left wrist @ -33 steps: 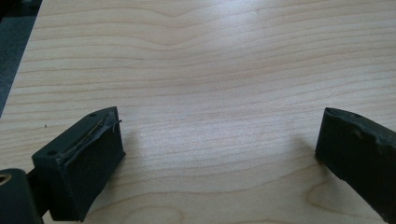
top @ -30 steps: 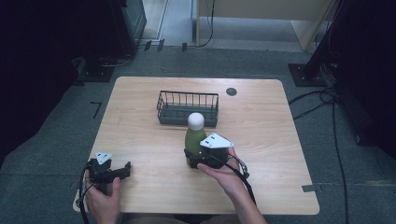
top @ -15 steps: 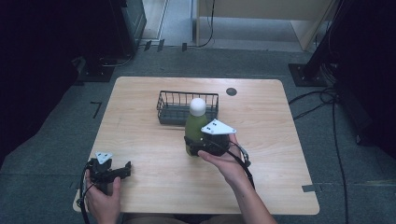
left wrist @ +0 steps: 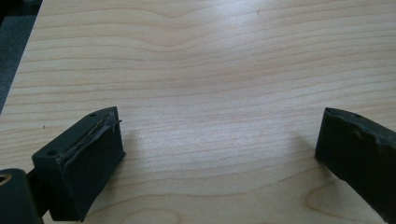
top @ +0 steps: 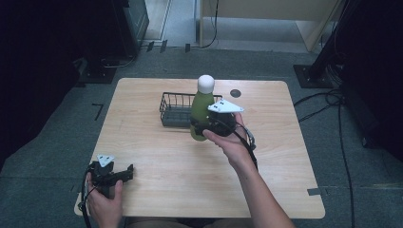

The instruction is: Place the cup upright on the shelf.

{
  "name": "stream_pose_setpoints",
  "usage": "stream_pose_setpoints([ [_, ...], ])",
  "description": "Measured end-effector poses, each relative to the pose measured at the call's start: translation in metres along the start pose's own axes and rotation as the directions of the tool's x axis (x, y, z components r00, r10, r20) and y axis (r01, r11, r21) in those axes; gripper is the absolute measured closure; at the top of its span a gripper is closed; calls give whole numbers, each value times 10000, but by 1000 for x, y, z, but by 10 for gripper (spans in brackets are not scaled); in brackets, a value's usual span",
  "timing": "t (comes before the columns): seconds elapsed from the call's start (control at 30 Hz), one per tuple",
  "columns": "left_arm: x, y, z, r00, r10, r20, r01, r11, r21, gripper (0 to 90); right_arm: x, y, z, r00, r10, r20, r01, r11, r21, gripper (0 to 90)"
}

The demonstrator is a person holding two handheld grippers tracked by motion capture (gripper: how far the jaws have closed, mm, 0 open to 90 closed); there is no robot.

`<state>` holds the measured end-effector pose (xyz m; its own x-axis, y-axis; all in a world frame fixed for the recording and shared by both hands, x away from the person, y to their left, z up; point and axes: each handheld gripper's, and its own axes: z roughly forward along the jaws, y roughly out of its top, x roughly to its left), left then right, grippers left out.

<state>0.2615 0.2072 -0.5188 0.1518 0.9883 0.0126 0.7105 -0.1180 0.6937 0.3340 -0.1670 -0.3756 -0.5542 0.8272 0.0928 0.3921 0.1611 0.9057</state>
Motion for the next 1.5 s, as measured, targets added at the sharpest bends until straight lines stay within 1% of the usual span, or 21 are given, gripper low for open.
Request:
stream_pose_setpoints([
  [0.1, 0, 0, 0, 10000, -1, -1, 1, 10000, -3, 12, -8, 7, 5, 9998, 133, 165, -133, 9999, -1, 204],
  [0.3, 0, 0, 0, 10000, -1, 0, 1, 10000, -2, 12, -15, 16, 10, 9992, 158, 359, -157, 9999, -22, 203],
  [0.37, 0, 0, 0, 10000, 0, 0, 0, 10000, -1, 12, -19, 21, 12, 9988, 200, 445, -193, 9997, -150, 203],
  [0.53, 0, 0, 0, 10000, -1, 1, 1, 10000, 1, 12, -24, 27, 14, 9983, 293, 497, -281, 9993, -244, 204],
  [0.6, 0, 0, 0, 10000, -3, -1, 3, 10000, -1, 12, -26, 30, 16, 9982, 278, 526, -267, 9994, -209, 204],
  [0.63, 0, 0, 0, 10000, -1, -1, 1, 10000, -2, 12, -27, 33, 18, 9982, 151, 588, -140, 9997, -192, 204],
  [0.7, 0, 0, 0, 10000, 1, -2, -1, 10000, -5, 12, -28, 34, 18, 9980, 147, 614, -135, 9997, -201, 204],
  [0.8, 0, 0, 0, 10000, -4, -1, 4, 10000, -6, 12, -29, 39, 18, 9979, 284, 589, -267, 9992, -293, 204],
  [0.83, 0, 0, 0, 10000, -3, -3, 3, 10000, -9, 12, -31, 42, 17, 9976, 419, 548, -396, 9984, -409, 204],
  [0.97, 0, 0, 0, 10000, -22, -3, 22, 10000, -18, 12, -34, 49, 16, 9968, 519, 612, -482, 9970, -599, 204],
  [1.1, 0, 0, 0, 10000, -6, -2, 6, 10000, -14, 12, -36, 53, 19, 9962, 420, 768, -373, 9974, -621, 204],
  [1.23, 0, 0, 0, 10000, -10, -4, 10, 10000, -13, 12, -40, 55, 27, 9948, 114, 1007, -58, 9984, -556, 203],
  [1.4, 0, 0, 0, 10000, -17, 3, 17, 10000, -12, 12, -47, 58, 34, 9921, 284, 1219, -208, 9978, -630, 204],
  [1.43, 0, 0, 0, 10000, -12, 3, 12, 10000, -5, 12, -49, 58, 36, 9916, 263, 1264, -166, 9969, -768, 204],
  [1.5, 0, 0, 0, 10000, 1, 4, -1, 10000, 5, 12, -51, 58, 39, 9913, 195, 1304, -90, 9967, -810, 203],
])
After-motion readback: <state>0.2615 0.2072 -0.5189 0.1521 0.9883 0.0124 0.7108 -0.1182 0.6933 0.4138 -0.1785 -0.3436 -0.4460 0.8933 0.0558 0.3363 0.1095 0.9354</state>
